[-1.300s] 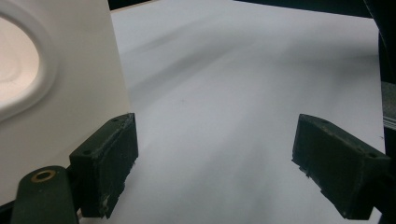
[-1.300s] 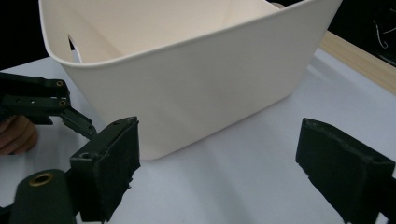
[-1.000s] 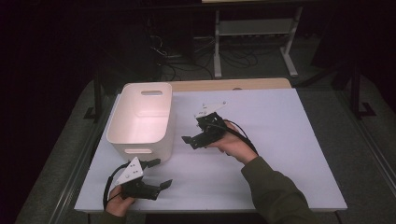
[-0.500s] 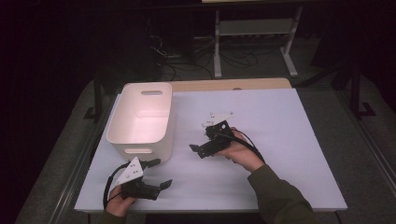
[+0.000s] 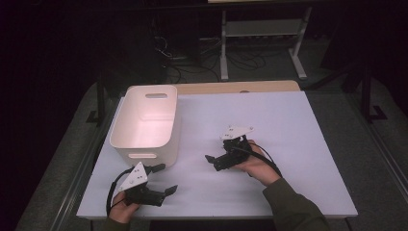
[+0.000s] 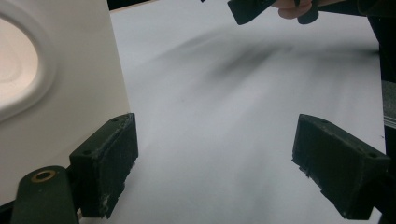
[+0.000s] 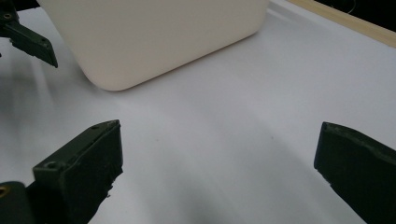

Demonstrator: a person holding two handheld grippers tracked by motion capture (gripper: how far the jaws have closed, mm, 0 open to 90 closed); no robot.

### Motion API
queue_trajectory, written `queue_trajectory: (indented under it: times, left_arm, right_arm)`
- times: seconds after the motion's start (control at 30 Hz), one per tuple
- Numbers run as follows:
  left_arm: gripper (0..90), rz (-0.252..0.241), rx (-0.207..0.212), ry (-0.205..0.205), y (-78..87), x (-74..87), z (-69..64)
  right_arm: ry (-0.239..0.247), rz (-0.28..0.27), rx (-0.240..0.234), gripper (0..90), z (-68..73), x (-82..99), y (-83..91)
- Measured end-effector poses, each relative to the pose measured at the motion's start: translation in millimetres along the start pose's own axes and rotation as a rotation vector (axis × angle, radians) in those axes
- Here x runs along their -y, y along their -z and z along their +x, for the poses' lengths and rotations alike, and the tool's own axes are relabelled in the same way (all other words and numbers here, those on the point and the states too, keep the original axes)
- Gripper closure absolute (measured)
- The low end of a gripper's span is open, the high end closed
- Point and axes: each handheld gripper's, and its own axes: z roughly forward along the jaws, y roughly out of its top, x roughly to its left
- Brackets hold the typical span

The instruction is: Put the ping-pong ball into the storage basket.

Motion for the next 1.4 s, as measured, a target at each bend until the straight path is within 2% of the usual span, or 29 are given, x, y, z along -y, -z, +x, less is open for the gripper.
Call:
queue_trajectory:
  times: [0.23, 1.4]
  left_arm:
    - [14.1, 0.001, -0.001, -0.001, -0.1, 0.0, -0.1]
    - [14.1, 0.003, -0.003, -0.002, -0.4, -0.1, -0.6]
  right_arm:
    - [-0.017, -0.01, 0.019, 0.8, -4.0, 12.6, 8.8]
    - [-0.105, -0.044, 0.09, 0.8, -16.2, 52.9, 52.2]
